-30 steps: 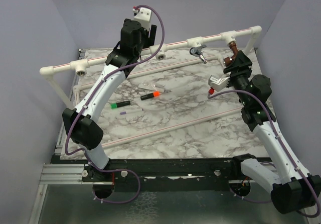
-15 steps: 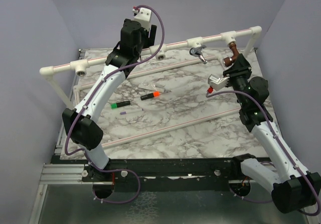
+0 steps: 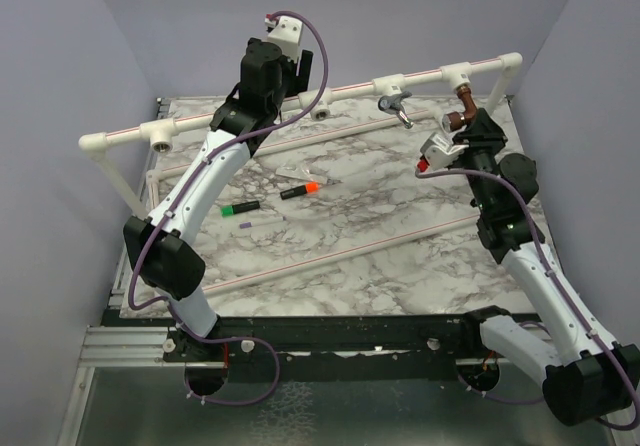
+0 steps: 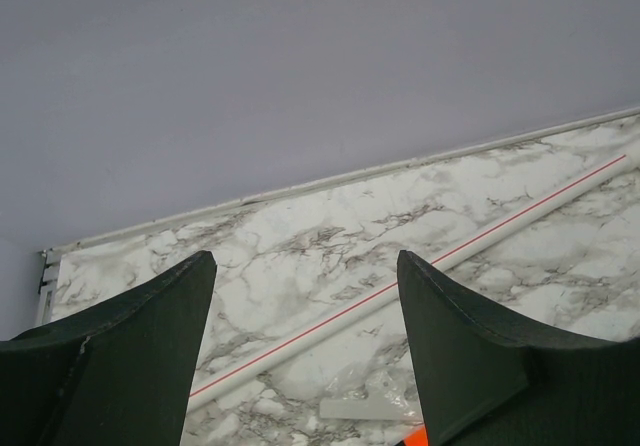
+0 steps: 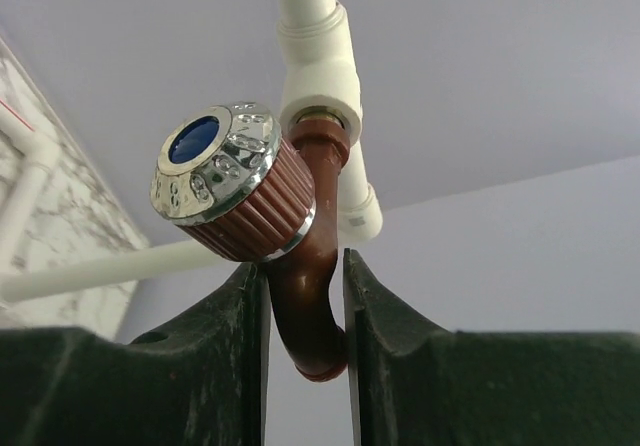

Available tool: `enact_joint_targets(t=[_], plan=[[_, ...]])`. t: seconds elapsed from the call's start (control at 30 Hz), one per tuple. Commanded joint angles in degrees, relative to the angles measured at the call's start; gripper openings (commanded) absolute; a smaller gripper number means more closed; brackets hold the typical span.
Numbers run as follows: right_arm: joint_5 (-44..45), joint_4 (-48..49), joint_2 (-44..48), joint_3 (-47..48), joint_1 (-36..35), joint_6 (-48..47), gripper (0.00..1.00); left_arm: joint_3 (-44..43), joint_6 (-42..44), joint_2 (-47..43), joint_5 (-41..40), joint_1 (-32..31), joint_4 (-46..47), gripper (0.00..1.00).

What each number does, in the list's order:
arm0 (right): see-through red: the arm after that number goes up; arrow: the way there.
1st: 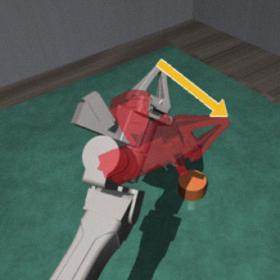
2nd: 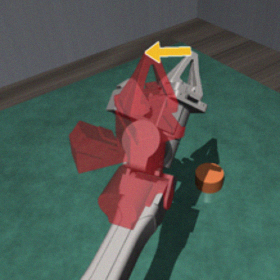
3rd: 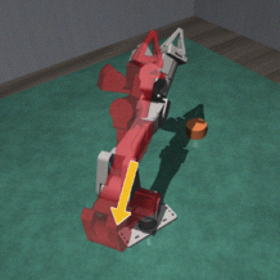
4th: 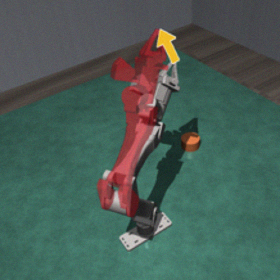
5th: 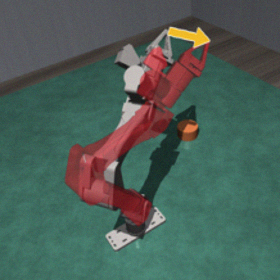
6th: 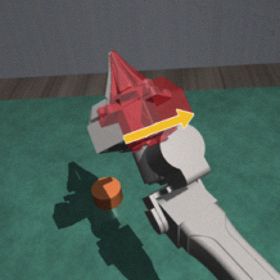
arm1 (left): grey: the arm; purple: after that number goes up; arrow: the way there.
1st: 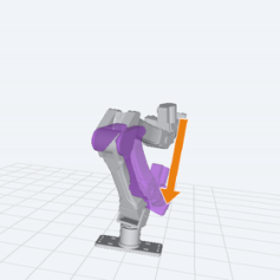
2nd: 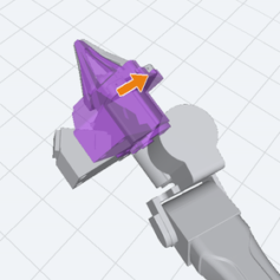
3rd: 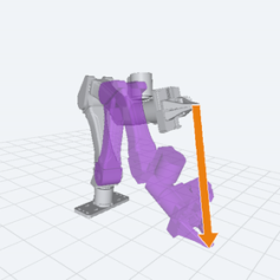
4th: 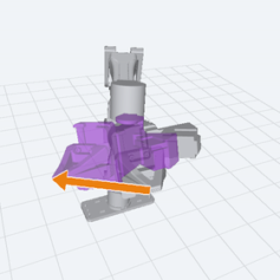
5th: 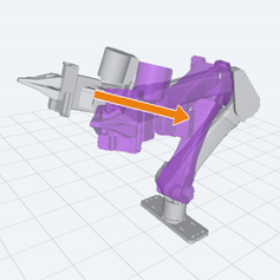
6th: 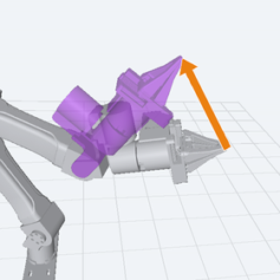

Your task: Install the water faucets

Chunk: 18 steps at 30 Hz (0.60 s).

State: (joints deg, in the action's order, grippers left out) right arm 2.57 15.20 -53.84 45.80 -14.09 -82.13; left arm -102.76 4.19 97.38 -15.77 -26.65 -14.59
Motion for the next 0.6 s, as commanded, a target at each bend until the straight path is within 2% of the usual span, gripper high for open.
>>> enact_joint_targets(t=[0.0, 0.2, 0.57], plan=[[-0.4, 6.0, 0.8, 3.6, -0.8, 24.5, 0.01, 3.3, -0.2, 2.7, 1.6, -2.1, -6.1, 0.75], [0.4, 6.3, -0.2, 8.2, -0.8, 39.3, 0.01, 3.5, 0.0, 2.6, 1.4, -2.1, -6.2, 0.75], [7.1, 5.7, -1.5, 13.3, -0.8, 71.0, 0.01, 3.9, 0.1, 2.5, 1.3, -2.3, -6.1, 0.75]])
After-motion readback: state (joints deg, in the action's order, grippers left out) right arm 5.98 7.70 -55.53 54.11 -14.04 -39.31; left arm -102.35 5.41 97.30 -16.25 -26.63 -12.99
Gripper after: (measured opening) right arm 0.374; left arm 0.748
